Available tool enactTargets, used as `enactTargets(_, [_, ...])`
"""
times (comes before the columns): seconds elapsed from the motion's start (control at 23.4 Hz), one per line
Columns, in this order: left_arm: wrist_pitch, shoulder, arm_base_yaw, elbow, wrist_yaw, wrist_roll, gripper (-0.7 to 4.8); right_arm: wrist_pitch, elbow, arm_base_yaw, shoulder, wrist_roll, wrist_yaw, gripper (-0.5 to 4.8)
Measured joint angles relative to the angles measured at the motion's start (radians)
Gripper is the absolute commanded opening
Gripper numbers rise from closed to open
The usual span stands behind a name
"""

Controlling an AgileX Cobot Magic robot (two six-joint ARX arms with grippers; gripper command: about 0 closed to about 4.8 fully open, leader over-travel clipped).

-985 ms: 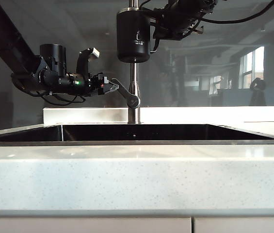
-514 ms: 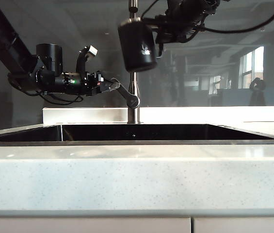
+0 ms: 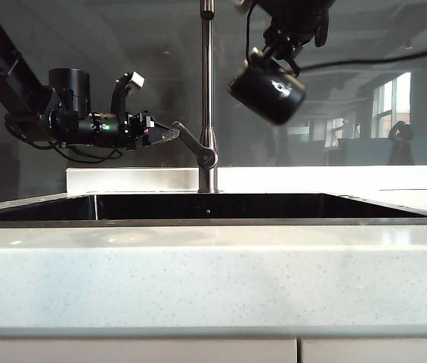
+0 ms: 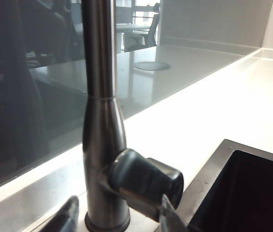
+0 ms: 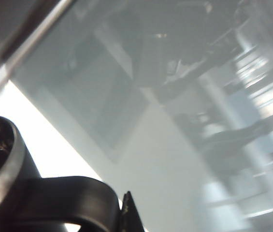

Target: Pick up the mug next to the sink, go to the faucet to get some water, pour the water into the sink, and finally put the mug back to its place.

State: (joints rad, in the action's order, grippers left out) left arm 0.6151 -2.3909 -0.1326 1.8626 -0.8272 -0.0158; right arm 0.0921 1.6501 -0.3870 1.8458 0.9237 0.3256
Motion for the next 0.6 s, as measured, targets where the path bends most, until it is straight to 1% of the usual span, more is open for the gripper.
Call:
enactTargets(0.17, [0.0, 0.0, 0.003, 0.001, 0.0, 0.0, 2.1, -0.008, 0.0, -0.019, 0.0, 0.238, 0.064, -0.02])
enactTargets(0.3, [0.0, 0.0, 0.003, 0.003, 0.0, 0.0, 2.1, -0.008, 0.0, -0.029, -0.008, 0.332, 0.075, -0.02])
enactTargets(0.43, [0.0, 0.0, 0.003, 0.003, 0.0, 0.0, 2.1, -0.006, 0.0, -0.042, -0.026, 0.4, 0.079, -0.02])
enactTargets(0.47, [0.0, 0.0, 0.003, 0.003, 0.0, 0.0, 2.1, 0.0, 0.0, -0.053, -0.039, 0.449, 0.083, -0.02])
enactTargets(0.6, [0.0, 0.0, 0.001, 0.003, 0.0, 0.0, 2.1, -0.013, 0.001, -0.064, -0.058, 0.541, 0.084, -0.02])
